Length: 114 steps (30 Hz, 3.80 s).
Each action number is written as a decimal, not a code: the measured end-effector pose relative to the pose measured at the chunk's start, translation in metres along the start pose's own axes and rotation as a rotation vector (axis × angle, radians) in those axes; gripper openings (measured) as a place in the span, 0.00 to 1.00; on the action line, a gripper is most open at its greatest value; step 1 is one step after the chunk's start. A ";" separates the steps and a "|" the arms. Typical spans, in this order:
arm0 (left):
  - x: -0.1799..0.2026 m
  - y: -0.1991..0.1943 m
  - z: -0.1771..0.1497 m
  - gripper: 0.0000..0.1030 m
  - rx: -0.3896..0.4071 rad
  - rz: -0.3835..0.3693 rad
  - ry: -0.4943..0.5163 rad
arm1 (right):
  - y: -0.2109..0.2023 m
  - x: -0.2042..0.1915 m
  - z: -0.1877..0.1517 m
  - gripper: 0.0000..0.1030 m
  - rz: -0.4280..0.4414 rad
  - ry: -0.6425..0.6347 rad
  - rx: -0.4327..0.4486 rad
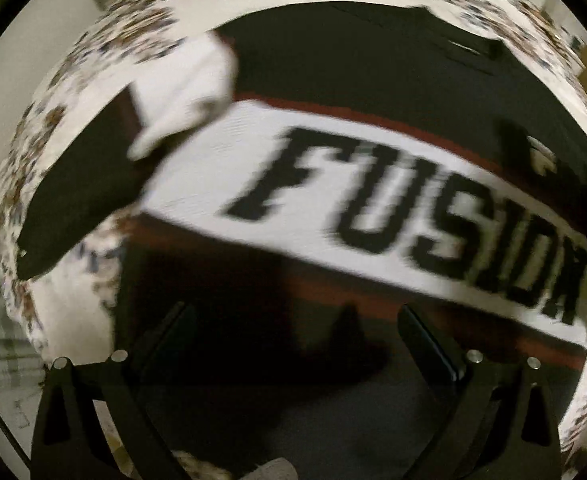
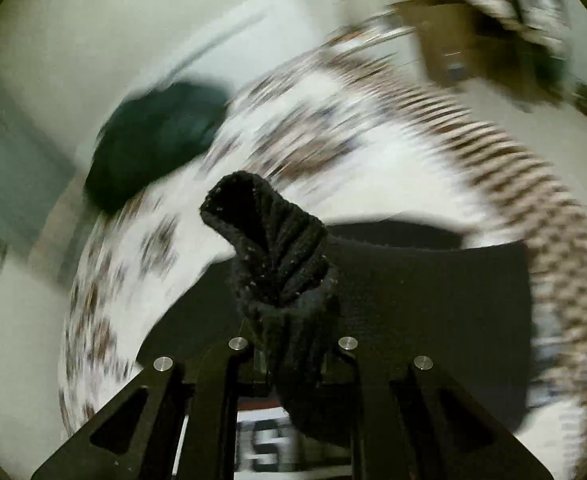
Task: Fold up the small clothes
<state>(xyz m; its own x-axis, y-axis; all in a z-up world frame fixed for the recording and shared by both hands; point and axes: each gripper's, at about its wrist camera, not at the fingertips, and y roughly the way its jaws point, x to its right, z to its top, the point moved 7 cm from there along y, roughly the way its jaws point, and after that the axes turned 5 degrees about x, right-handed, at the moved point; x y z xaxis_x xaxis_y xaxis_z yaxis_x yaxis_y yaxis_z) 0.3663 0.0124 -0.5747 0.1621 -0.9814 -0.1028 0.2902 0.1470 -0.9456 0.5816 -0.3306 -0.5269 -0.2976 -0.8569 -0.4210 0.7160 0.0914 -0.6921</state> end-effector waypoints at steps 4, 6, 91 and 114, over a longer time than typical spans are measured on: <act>-0.050 0.014 0.000 1.00 -0.030 0.027 -0.082 | 0.092 -0.113 -0.076 0.13 0.036 -0.174 -0.145; -0.076 0.023 -0.002 1.00 -0.039 0.034 -0.131 | 0.129 -0.154 -0.123 0.13 0.038 -0.255 -0.215; 0.297 -0.041 0.086 0.32 0.243 -0.395 0.410 | -0.067 0.237 -0.185 0.76 -0.306 0.304 -0.335; 0.025 0.028 0.152 0.91 0.225 -0.012 0.048 | 0.069 0.144 -0.111 0.56 0.041 0.423 -0.500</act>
<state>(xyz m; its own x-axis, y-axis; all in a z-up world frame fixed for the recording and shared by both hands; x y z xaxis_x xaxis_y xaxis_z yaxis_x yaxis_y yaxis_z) 0.5218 0.0106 -0.5568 0.1136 -0.9872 -0.1118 0.4959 0.1539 -0.8546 0.5182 -0.3914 -0.7007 -0.5724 -0.5833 -0.5764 0.3827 0.4317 -0.8168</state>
